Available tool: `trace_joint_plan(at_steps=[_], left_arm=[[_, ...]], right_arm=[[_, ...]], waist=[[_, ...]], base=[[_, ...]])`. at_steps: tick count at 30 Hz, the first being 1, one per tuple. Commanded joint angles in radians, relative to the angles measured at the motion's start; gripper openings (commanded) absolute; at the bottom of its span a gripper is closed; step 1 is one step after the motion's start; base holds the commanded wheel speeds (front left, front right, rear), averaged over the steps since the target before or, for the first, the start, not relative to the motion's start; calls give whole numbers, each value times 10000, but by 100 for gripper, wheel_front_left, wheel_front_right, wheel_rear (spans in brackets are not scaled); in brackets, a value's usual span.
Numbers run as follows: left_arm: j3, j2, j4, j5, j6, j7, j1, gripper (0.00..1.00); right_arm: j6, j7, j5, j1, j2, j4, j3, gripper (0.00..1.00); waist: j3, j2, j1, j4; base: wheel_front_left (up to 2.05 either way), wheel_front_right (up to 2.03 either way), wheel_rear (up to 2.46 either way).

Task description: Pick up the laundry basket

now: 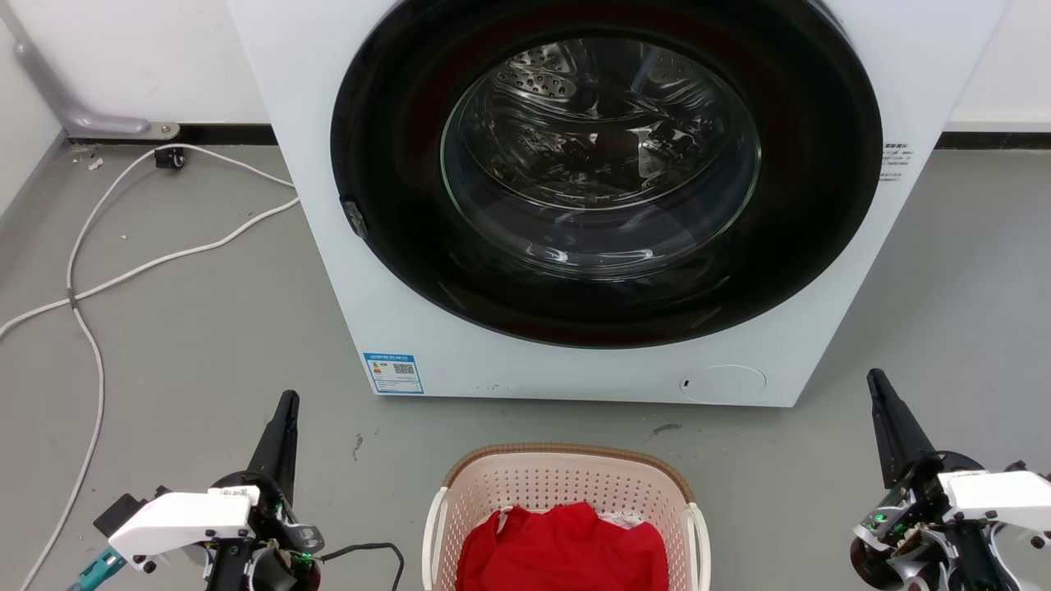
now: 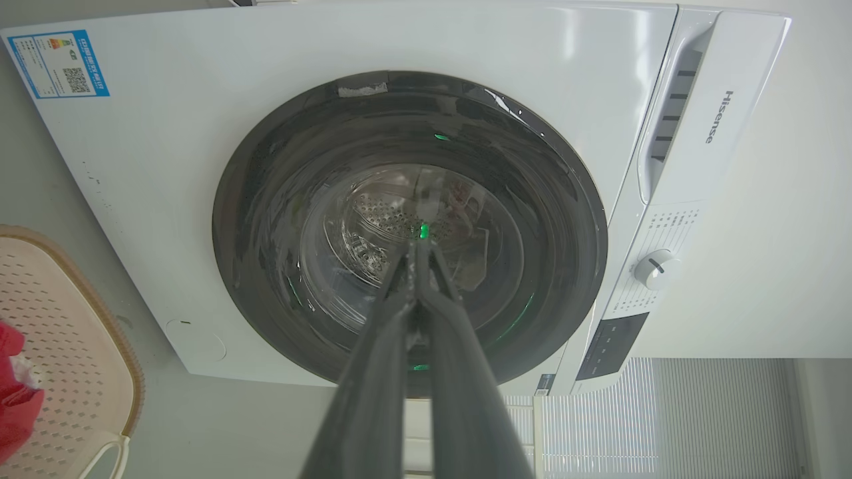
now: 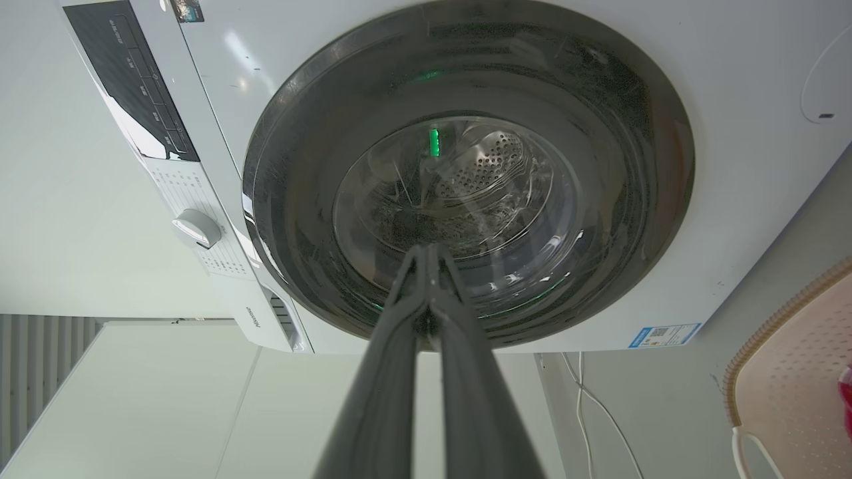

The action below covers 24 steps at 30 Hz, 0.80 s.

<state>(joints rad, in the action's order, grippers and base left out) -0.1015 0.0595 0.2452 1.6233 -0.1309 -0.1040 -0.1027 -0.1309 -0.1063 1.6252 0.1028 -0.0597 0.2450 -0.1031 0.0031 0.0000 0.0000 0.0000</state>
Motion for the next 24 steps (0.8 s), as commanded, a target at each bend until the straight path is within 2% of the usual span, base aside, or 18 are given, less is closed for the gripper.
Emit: trace_joint_plan(at_steps=[1,24], left_arm=[[-25,-9,17,-18,-26,-41,-106,0],[-63,-33,18,-59,-26,-66,-111,0]], right_arm=[[3,-22,-73,103,28,11,-14,0],[3,-56,-86,108,53,13,-47,0]], waist=[[0,0,0,0],[0,0,0,0]], base=[[0,0,0],[0,0,0]])
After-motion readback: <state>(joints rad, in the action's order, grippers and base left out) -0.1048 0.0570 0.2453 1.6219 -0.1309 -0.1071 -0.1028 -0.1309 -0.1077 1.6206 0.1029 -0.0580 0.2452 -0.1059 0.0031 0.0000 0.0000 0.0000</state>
